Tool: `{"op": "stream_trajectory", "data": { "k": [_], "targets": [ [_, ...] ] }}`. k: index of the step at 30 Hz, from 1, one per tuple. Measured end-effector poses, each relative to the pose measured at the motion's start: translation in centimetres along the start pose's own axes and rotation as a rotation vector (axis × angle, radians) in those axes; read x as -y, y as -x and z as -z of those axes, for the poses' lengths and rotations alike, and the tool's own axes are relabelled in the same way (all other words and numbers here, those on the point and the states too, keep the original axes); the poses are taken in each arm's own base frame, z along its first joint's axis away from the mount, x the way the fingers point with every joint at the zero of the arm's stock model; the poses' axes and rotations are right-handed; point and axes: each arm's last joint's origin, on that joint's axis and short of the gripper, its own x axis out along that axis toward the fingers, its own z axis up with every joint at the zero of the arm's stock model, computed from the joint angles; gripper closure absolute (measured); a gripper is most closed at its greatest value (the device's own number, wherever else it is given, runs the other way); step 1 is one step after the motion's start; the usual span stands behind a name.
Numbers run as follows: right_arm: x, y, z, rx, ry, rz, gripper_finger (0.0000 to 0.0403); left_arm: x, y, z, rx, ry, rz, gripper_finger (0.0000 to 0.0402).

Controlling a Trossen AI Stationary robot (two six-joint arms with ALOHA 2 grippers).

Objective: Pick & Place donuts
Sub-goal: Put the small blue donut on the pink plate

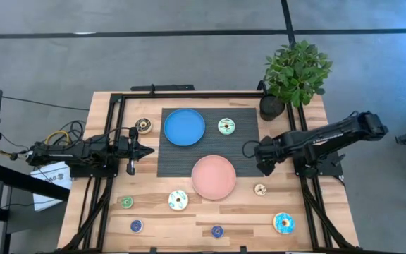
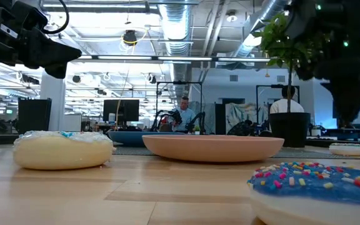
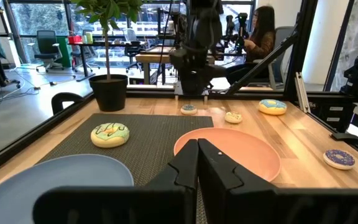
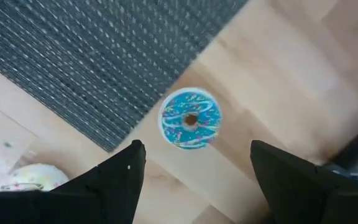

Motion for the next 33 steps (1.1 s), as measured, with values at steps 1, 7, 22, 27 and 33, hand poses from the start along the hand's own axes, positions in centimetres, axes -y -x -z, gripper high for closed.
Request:
{"op": "stream_trajectory", "data": {
  "k": [1,7,22,27,33],
  "targets": [
    [0.1,-0.4,0.1,-0.002,-0.009,-0.003,0.0121,0.0,0.0,0.0,0.000,0.000,0.000,0.0401],
    [0.1,-2.2,0.3,0.014,-0.049,-0.050,0.0121,0.0,0.0,0.0,0.000,0.000,0.000,0.0401],
    [-0.3,-4.1,-0.3,0.006,-0.052,-0.038,0.0121,0.0,0.0,0.0,0.000,0.000,0.000,0.0401],
    [-0.4,-5.1,-0.2,-0.045,-0.036,0.028,0.0121,0.0,0.0,0.0,0.000,0.000,0.000,0.0401],
    [-0.6,-5.4,-0.3,-0.053,0.000,0.035,0.0121,0.0,0.0,0.0,0.000,0.000,0.000,0.0401]
  ]
}}
